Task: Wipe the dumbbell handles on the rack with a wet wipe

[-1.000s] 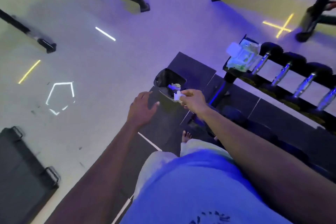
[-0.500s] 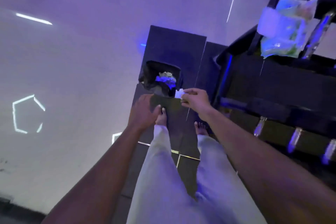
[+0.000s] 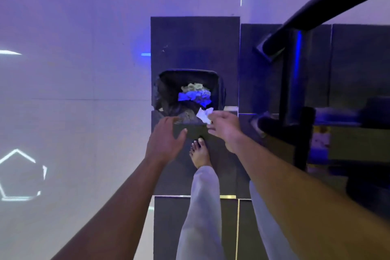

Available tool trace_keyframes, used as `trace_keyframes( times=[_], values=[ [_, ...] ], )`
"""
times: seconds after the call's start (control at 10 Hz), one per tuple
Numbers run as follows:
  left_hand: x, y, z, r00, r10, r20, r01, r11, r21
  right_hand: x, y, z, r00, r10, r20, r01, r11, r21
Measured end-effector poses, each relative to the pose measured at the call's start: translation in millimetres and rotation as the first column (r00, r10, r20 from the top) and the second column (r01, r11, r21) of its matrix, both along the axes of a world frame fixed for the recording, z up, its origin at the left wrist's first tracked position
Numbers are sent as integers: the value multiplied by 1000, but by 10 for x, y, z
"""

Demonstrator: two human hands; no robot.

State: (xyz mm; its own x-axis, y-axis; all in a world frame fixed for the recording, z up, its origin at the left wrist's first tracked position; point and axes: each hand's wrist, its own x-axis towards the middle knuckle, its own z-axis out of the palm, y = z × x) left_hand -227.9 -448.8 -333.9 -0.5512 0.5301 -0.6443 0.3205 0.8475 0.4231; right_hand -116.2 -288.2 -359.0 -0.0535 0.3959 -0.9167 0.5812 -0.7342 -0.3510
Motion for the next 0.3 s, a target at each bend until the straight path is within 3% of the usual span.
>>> trace_keyframes(
  times=[0.3],
  values=[
    [-40,343,254,998,-1,-67,11,990,142,214,175,210,979,194,53,-201,961,191]
  ],
)
